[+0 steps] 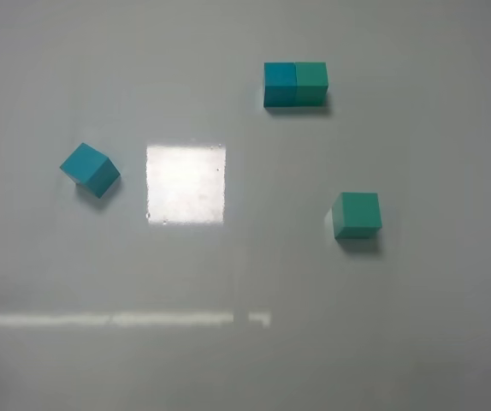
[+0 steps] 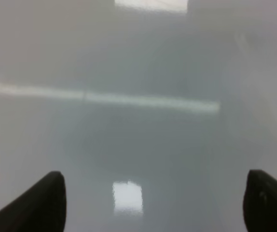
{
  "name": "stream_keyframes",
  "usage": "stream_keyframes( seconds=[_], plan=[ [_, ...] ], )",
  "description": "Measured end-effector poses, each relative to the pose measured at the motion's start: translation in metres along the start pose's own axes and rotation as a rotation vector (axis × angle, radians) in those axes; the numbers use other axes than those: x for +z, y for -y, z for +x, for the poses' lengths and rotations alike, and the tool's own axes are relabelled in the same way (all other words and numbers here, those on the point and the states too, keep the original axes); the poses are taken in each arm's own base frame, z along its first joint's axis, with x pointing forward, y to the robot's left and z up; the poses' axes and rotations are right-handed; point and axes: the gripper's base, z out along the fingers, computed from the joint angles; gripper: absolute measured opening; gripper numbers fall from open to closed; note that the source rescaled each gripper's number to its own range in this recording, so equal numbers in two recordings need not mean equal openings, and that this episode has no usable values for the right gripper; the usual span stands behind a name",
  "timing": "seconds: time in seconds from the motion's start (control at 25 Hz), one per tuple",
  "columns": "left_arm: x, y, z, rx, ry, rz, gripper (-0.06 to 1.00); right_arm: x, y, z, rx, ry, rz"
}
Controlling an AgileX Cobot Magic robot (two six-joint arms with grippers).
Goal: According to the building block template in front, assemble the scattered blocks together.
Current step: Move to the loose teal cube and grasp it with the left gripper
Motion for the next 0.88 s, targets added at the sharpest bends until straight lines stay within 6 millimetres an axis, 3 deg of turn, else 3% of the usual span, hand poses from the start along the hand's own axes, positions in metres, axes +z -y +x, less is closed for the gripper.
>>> stream_keyframes(
  seconds=[0.2,0.4,0.52,0.64,0.88],
  plan=[
    [0.0,0.0,0.0,0.024,0.0,0.0,0.7,0.0,0.0,0.0,0.0,0.0,0.0],
    [-0.01,0.002,-0.015,0.102,-0.039,0.002,0.95,0.0,0.0,0.0,0.001,0.0,0.0],
    [-0.015,0.005,-0.042,0.118,-0.126,0.004,0.99,0.0,0.0,0.0,0.001,0.0,0.0],
    [-0.015,0.011,-0.083,0.114,-0.175,0.019,0.99,0.0,0.0,0.0,0.001,0.0,0.0],
    [0.009,0.033,-0.17,0.221,-0.198,0.185,0.99,0.0,0.0,0.0,0.001,0.0,0.0]
  ],
)
